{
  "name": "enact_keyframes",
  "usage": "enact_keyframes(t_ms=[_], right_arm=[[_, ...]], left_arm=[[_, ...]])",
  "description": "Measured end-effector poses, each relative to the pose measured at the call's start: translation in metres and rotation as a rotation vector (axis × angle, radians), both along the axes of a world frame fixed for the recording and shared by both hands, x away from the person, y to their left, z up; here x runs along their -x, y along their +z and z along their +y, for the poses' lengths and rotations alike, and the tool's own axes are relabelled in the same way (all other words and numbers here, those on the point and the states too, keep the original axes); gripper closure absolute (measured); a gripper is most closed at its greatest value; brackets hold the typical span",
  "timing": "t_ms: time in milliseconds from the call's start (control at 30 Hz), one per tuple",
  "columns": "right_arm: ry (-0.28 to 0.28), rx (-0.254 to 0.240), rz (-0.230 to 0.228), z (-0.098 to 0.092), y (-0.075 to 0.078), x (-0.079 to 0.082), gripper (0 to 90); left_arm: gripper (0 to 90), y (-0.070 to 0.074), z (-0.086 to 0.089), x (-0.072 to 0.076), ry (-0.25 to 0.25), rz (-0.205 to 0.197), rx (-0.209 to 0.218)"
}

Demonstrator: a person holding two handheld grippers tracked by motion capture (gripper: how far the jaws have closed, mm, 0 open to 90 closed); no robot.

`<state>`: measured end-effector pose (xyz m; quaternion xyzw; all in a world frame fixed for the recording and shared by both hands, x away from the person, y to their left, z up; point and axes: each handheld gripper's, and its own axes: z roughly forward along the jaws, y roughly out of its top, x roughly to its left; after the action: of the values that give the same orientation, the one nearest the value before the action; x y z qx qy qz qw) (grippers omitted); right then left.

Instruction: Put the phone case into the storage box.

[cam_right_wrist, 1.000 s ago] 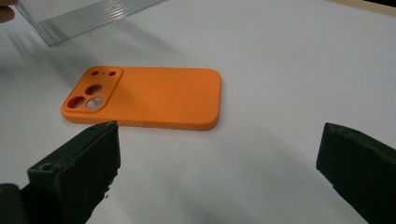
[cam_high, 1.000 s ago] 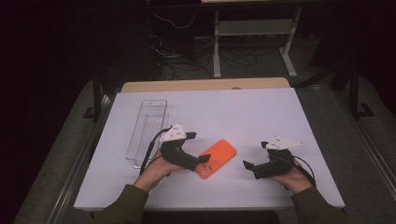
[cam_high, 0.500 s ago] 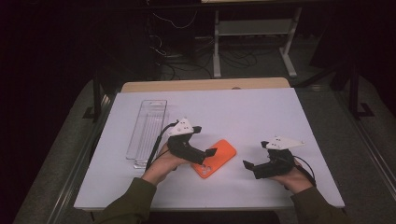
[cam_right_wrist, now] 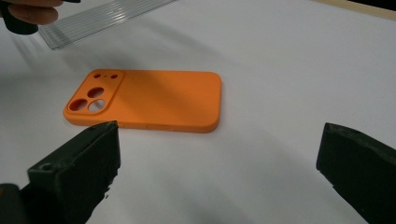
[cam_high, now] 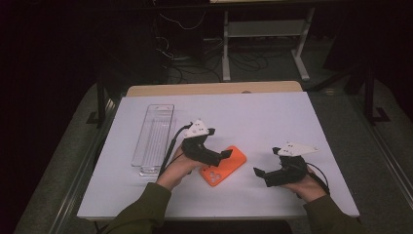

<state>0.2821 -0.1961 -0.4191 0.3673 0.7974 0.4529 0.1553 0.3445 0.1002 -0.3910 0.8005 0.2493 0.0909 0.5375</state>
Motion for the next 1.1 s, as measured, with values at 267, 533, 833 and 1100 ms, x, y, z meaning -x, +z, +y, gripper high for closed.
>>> enact_keyframes(t_ms=[267,533,833,1100], right_arm=[[0.003,0.001,-0.004,-0.0003,0.0001,-0.0002,0.0],[0.002,-0.001,-0.005,-0.0003,0.0007,0.0,0.0],[-0.001,0.0,-0.007,-0.0007,0.0006,-0.0005,0.0],[0.002,0.0,-0.01,-0.0012,0.0004,-0.0011,0.0]], left_arm=[[0.0,-0.0003,-0.0053,-0.0025,0.02,0.002,0.006],[0.0,0.0005,-0.0041,-0.0022,0.029,-0.004,-0.008],[0.0,-0.003,-0.0088,0.0005,0.045,0.01,-0.071],[0.0,-0.0048,-0.0105,0.0023,0.05,0.029,-0.106]])
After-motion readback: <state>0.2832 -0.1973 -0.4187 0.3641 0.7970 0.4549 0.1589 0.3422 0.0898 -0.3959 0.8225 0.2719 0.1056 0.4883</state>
